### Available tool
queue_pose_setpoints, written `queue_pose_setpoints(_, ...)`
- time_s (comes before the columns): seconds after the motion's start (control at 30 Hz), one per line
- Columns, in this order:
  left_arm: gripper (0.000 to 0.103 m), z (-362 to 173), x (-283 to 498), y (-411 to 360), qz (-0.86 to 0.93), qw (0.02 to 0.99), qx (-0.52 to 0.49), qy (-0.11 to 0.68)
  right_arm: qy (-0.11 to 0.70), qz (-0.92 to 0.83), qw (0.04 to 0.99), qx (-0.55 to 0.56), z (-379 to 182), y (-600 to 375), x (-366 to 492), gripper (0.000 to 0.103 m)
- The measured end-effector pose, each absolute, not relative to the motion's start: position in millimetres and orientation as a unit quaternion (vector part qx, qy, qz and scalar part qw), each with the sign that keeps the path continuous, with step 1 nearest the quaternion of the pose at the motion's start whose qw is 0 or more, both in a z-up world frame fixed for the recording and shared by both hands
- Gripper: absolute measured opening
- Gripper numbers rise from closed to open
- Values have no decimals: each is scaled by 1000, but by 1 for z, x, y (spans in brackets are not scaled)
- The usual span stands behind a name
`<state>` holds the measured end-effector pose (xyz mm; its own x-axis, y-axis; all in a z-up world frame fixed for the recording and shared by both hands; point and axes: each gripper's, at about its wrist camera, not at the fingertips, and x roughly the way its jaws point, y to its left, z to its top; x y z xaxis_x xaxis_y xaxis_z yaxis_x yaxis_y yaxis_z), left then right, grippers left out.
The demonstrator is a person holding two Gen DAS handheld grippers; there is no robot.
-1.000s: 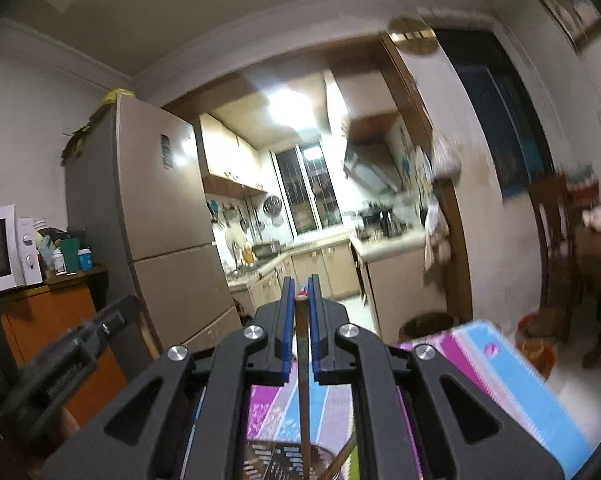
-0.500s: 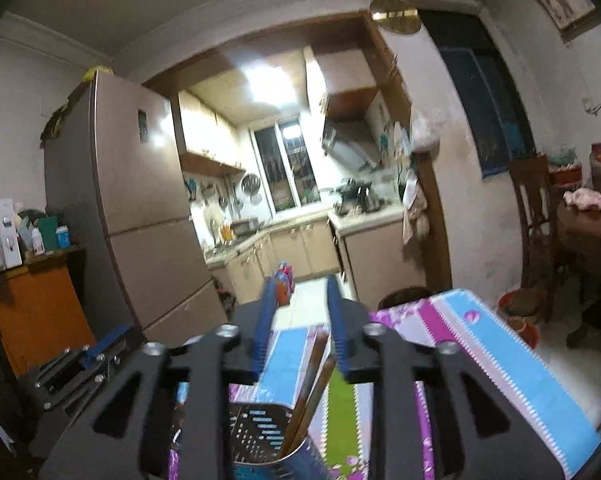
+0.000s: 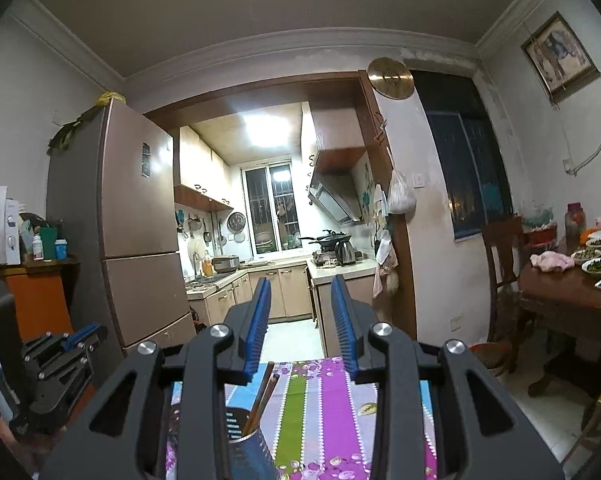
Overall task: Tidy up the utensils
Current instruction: 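Lower the chopsticks into the holder and open both grippers, then move both open grippers back over the remaining chopsticks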
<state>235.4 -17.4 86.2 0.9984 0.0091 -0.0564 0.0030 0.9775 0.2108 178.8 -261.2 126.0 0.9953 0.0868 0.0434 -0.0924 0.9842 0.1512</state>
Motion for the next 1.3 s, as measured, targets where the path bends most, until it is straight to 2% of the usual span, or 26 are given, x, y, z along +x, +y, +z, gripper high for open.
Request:
queue_pose_setpoints(0.43, 9, 89, 179, -27, 18, 989, 145, -1, -10, 83, 996, 34, 114, -233, 134, 40)
queue_pose_setpoints(0.6, 19, 84, 168, -25, 19, 989, 144, 2, 8, 93, 995, 20, 103, -219, 128, 42)
queue_pose_setpoints(0.93, 21, 73, 149, -12, 26, 987, 154, 22, 39, 102, 994, 7, 77, -213, 112, 60)
queue_pose_setpoints(1.13, 40, 50, 107, 33, 19, 989, 134, 59, 63, 88, 994, -25, 56, -226, 86, 69)
queue_pose_setpoints(1.3, 42, 16, 60, 72, 25, 984, 140, 105, 115, 57, 991, -44, 26, -247, 63, 71)
